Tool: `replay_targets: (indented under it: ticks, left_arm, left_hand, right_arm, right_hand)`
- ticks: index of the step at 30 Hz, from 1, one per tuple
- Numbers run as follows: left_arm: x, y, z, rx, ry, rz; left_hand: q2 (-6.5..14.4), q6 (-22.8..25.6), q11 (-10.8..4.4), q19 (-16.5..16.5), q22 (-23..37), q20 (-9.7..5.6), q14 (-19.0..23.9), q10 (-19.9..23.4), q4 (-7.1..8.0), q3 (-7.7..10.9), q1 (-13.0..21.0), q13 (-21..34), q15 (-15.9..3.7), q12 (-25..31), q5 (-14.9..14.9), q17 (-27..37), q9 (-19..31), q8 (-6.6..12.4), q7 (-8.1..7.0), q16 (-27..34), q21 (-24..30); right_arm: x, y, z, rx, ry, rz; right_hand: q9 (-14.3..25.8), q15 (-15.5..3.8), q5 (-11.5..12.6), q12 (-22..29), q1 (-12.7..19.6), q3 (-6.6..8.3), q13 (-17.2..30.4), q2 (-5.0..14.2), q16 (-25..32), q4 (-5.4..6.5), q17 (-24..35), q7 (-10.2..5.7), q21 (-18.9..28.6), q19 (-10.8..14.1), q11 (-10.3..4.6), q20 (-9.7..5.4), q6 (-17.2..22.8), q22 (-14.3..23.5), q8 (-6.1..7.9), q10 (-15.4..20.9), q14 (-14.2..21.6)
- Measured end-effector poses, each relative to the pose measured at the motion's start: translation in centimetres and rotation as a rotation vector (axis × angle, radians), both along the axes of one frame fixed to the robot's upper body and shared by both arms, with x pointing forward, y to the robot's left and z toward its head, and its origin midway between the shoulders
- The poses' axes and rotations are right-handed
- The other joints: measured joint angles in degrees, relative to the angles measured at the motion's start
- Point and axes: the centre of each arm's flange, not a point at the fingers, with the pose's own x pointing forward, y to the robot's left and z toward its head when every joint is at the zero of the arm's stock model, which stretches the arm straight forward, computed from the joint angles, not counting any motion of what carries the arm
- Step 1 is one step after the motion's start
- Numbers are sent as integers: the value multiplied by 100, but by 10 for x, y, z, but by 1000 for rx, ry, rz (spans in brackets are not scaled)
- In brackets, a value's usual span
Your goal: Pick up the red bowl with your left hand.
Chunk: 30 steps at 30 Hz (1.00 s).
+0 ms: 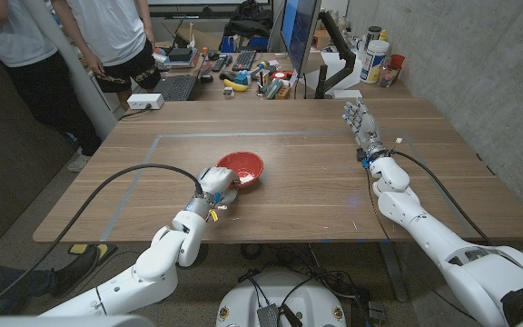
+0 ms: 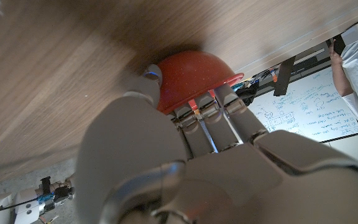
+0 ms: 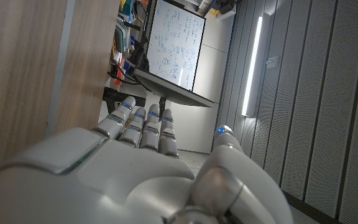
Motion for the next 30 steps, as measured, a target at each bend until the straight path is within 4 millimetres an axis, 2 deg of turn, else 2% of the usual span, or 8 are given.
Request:
replay_targets:
  ticks: [14, 30]
  left_arm:
    - [0, 2, 7, 3, 32, 36]
    - [0, 5, 14, 21, 49, 62]
  left_hand:
    - [-5, 19, 20, -22, 15, -21, 0, 20, 6, 5, 5, 53, 0, -27, 24, -2, -3, 2, 18, -72, -7]
    - [17, 19, 30, -103, 15, 22, -22, 9, 6, 5, -19, 130, 22, -46, 23, -3, -1, 0, 18, -120, -50]
  right_arm:
    - [0, 3, 2, 2, -3, -1]
    - [-2, 8, 6, 4, -14, -5]
  right_hand:
    - [0, 0, -1, 0, 0, 1, 0, 0, 0, -1, 0, 22, 0, 0, 0, 0, 22, 0, 0, 0, 0]
    - [0, -21, -1, 0, 0, -23, 0, 0, 0, -25, 0, 21, 0, 0, 4, 0, 21, 0, 0, 3, 21]
